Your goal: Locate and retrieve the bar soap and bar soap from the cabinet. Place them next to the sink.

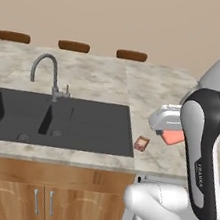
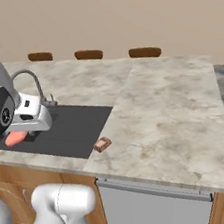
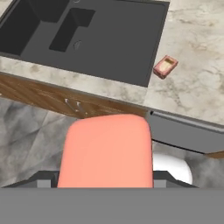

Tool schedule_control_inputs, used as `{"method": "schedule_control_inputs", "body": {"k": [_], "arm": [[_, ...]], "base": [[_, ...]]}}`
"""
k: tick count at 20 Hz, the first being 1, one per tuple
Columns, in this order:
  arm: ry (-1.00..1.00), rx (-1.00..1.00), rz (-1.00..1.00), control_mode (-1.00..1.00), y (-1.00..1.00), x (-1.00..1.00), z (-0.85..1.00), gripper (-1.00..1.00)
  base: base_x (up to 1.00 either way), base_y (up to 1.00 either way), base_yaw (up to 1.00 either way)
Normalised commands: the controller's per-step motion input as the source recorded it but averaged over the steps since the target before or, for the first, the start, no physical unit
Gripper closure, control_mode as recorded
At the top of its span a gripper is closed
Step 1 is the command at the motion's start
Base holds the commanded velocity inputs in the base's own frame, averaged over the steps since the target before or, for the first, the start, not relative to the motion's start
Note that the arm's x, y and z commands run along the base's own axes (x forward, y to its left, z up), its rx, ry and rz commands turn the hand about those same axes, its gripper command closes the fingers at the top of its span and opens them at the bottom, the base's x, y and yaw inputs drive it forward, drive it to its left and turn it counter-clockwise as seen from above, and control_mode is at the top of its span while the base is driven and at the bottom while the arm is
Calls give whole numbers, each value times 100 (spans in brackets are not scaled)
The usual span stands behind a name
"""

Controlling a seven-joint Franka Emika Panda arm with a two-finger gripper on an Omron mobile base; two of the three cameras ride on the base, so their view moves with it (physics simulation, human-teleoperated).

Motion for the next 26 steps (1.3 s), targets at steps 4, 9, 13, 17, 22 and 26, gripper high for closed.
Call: {"method": "schedule_control_inputs", "body": {"k": [4, 9, 13, 17, 22, 26], "arm": [[0, 0, 0, 100, 0, 0, 0, 100], [0, 0, 0, 100, 0, 0, 0, 100], [0, 0, -4, -100, -1, 19, -2, 100], [4, 0, -3, -100, -22, 98, -18, 100], [12, 3, 4, -100, -46, 97, -4, 100], [15, 2, 9, -100, -53, 81, -5, 100]], "base": [[18, 10, 0], [0, 0, 0], [0, 0, 0], [0, 0, 0], [0, 0, 0], [0, 0, 0]]}}
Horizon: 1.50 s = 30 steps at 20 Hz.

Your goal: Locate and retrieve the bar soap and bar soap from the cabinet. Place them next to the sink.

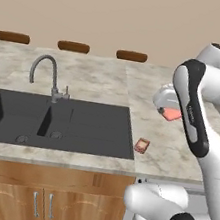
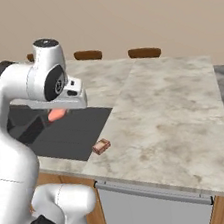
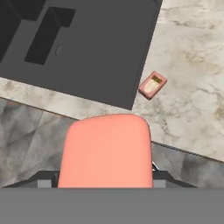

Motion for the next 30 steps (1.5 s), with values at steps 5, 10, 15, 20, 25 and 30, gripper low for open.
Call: {"method": "schedule_control_inputs", "body": {"k": [5, 10, 15, 20, 25, 30], "arm": [[20, -12, 8, -100, -31, 91, -44, 100], [19, -17, 6, -100, -15, 78, -55, 100], [-8, -7, 3, -100, -5, 46, -52, 100], [-12, 0, 0, -100, -11, 40, -33, 100], [-11, -1, 0, -100, -4, 53, -39, 100], [-6, -3, 0, -100, -1, 59, -41, 100]], "base": [[0, 0, 0], [0, 0, 0], [0, 0, 0], [0, 0, 0], [0, 0, 0], [0, 0, 0]]}}
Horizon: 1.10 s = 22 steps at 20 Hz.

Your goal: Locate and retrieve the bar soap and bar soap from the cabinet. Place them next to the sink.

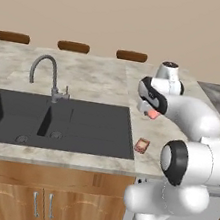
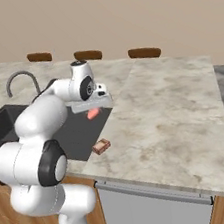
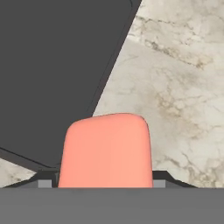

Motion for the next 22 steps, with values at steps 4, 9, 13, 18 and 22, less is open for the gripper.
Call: {"method": "schedule_control_inputs", "body": {"k": [4, 9, 13, 18, 22], "arm": [[-8, -1, 0, -100, 0, 29, -43, 100], [-6, 0, -5, -100, 0, 22, -50, 100], [-7, 0, -5, -100, 0, 23, -58, 100], [-7, 0, -3, -100, -1, 35, -59, 100], [-6, 0, -3, -100, -1, 35, -51, 100]], "base": [[0, 0, 0], [0, 0, 0], [0, 0, 0], [0, 0, 0], [0, 0, 0]]}}
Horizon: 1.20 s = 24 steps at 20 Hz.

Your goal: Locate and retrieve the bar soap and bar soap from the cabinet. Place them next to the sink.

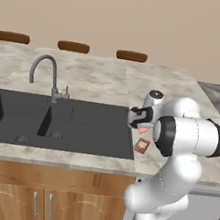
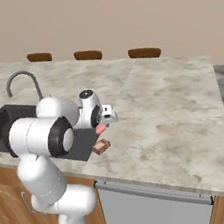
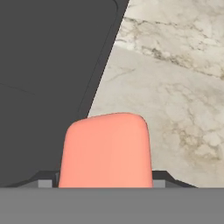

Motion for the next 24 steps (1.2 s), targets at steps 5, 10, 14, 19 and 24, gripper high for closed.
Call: {"method": "schedule_control_inputs", "body": {"k": [5, 10, 14, 19, 24], "arm": [[-5, 0, -3, -100, -5, 23, -37, 100], [-4, 0, -5, -100, -6, 7, -37, 100], [-7, 0, -1, -100, 0, 24, -21, 100], [-5, 0, -1, -100, 0, 14, -16, -100], [-1, 4, 0, -100, 0, 0, 3, -100]], "base": [[0, 0, 0], [0, 0, 0], [0, 0, 0], [0, 0, 0], [0, 0, 0]]}}
